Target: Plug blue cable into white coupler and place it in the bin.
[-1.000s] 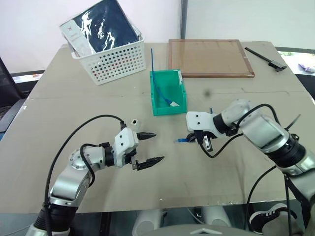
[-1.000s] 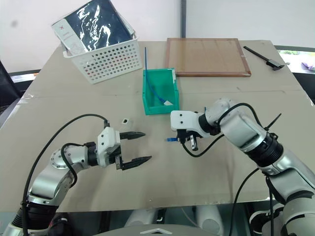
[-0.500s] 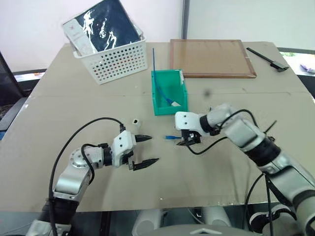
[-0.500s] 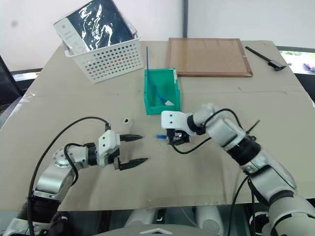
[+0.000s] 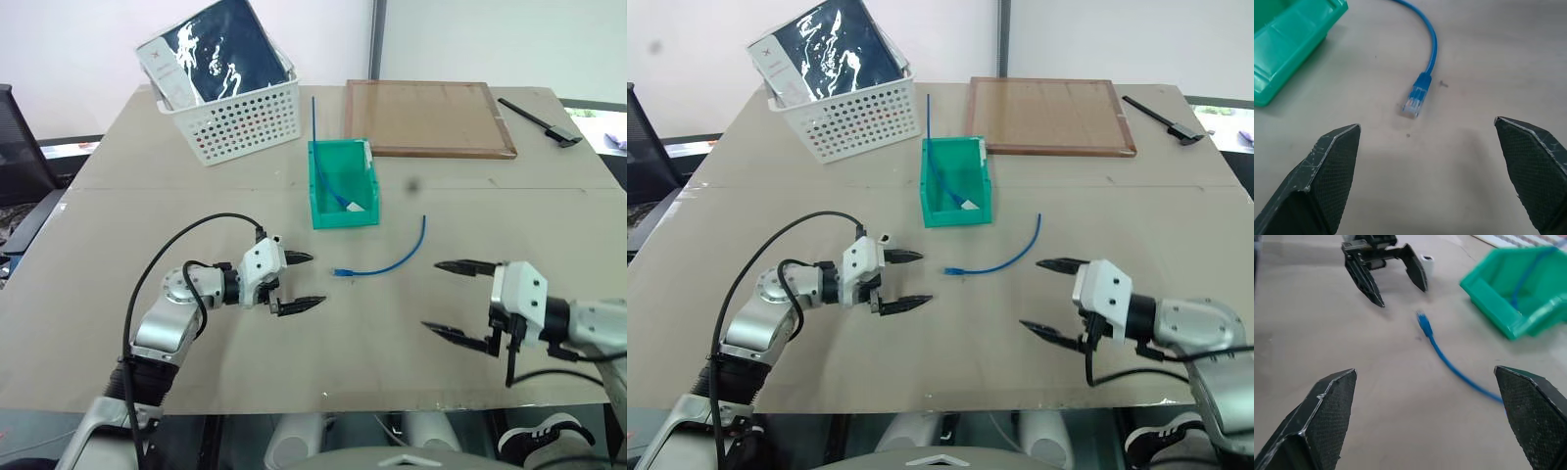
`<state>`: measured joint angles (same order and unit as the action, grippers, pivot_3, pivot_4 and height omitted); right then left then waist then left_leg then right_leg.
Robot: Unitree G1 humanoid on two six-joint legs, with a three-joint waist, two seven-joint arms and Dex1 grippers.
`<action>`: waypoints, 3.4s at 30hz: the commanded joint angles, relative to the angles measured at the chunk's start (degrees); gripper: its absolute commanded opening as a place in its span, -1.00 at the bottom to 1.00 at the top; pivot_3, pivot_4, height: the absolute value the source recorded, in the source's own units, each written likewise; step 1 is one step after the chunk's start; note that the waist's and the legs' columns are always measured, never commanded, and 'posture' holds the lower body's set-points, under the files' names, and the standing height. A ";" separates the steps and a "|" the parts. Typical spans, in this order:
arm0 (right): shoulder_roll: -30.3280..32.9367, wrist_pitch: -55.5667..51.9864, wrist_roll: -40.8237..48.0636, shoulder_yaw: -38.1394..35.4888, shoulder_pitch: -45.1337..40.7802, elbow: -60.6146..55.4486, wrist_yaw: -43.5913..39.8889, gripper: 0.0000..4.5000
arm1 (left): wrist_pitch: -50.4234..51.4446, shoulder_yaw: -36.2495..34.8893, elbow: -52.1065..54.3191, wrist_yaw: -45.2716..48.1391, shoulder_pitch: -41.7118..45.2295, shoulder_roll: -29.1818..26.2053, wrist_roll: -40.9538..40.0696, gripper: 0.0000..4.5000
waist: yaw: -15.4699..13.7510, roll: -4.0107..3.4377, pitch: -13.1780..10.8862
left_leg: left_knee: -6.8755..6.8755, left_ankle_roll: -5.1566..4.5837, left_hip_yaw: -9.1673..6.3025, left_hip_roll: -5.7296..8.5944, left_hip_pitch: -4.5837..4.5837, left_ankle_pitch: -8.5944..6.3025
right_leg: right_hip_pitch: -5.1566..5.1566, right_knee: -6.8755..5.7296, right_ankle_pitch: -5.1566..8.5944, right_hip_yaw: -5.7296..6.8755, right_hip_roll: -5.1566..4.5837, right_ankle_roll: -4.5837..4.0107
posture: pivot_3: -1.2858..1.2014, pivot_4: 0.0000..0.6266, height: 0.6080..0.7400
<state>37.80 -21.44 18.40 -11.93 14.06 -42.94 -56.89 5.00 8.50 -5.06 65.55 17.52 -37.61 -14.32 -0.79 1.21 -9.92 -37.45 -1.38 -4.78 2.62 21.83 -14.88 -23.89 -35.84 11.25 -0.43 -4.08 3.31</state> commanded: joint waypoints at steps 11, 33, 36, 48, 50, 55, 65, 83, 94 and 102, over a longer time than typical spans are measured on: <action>-1.87 3.52 0.75 -7.19 15.11 -9.42 7.80 1.00 | -5.05 5.66 -11.88 2.61 10.64 4.10 7.44 0.64 | 0.08 0.05 0.04 | -0.01 0.00 0.05 -0.01 -0.05 0.00 | 0.02 -0.02 0.01 -0.05 0.04 0.02 | 0.03 -0.52 1.00; -17.03 -27.09 33.41 -0.48 0.62 -10.04 40.94 1.00 | -5.81 -1.26 4.23 1.91 8.05 11.46 -4.72 -0.98 | 0.05 0.08 0.06 | -0.04 -0.01 -0.04 -0.05 -0.02 0.00 | 0.05 0.01 0.01 -0.04 -0.02 -0.01 | 0.03 -0.52 1.00; -22.74 -27.83 39.32 1.43 -5.65 -8.07 48.78 0.64 | -10.49 -1.82 4.67 -1.49 8.33 13.65 -2.90 -1.00 | 0.10 0.06 0.06 | -0.04 -0.01 0.00 -0.03 -0.03 0.00 | 0.05 0.00 0.00 -0.09 0.00 -0.01 | 0.03 -0.52 1.00; -30.43 -25.42 50.42 5.84 -21.75 2.25 62.59 0.02 | -20.87 -0.46 1.15 -9.17 11.92 18.37 2.43 -1.00 | 0.31 0.06 0.06 | -0.03 -0.02 -0.02 0.06 -0.03 0.01 | 0.02 -0.02 -0.01 -0.09 0.06 0.00 | 0.03 -0.52 1.00; -30.95 -24.90 51.14 6.41 -23.46 3.65 63.00 0.02 | -21.94 0.09 1.41 -9.20 11.88 18.65 2.79 -1.00 | 0.56 0.05 0.06 | -0.04 -0.02 -0.01 0.08 -0.04 0.01 | 0.02 -0.03 -0.01 -0.10 0.06 0.00 | 0.03 -0.52 1.00; -30.53 -24.11 52.33 7.03 -26.30 6.02 63.07 0.02 | -21.84 0.30 2.37 -9.77 11.15 18.56 2.55 -1.00 | 1.26 0.05 0.06 | -0.03 -0.02 -0.03 0.09 -0.02 0.01 | 0.02 -0.05 -0.01 -0.10 0.06 0.00 | 0.03 -0.52 1.00; -29.86 -22.52 54.06 7.24 -27.80 7.59 63.30 -0.37 | -21.73 0.21 3.34 -10.22 10.20 18.16 2.03 -1.00 | 1.59 0.05 0.06 | -0.03 -0.03 -0.03 0.08 -0.04 0.01 | 0.01 -0.07 -0.02 -0.10 0.07 0.01 | 0.03 -0.52 1.00; -27.01 -22.50 56.40 8.54 -28.49 8.75 61.64 -0.99 | -16.03 -2.35 3.47 -11.90 10.19 18.54 -1.90 -0.80 | 1.59 0.04 0.06 | -0.03 -0.03 -0.02 0.07 -0.04 0.01 | 0.01 -0.07 -0.02 -0.11 0.08 0.01 | 0.03 -0.52 1.00; -23.13 -21.73 56.27 6.36 -30.29 13.31 56.57 -1.00 | 7.75 -18.83 9.19 -10.64 0.05 2.60 -17.26 0.99 | 2.73 -0.01 0.02 | 0.03 -0.03 -0.01 -0.02 -0.06 0.01 | -0.04 -0.07 -0.01 -0.15 0.14 0.00 | 0.03 -0.52 1.00; -21.91 -21.53 53.45 6.33 -30.61 15.68 52.85 -1.00 | 6.84 -23.25 0.88 -8.98 -5.05 -2.58 -14.41 0.99 | 2.43 -0.01 0.02 | 0.04 -0.03 -0.01 0.00 -0.06 0.01 | -0.02 -0.04 -0.01 -0.11 0.12 0.00 | 0.03 -0.52 1.00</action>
<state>15.60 -44.11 71.96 -4.98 -15.52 -25.97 -2.84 13.33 -14.04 -4.01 56.22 12.67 -39.94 -29.42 1.65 1.19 -9.90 -37.40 -1.41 -4.80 2.62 21.77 -14.87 -23.93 -35.88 11.24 -0.54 -3.97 3.31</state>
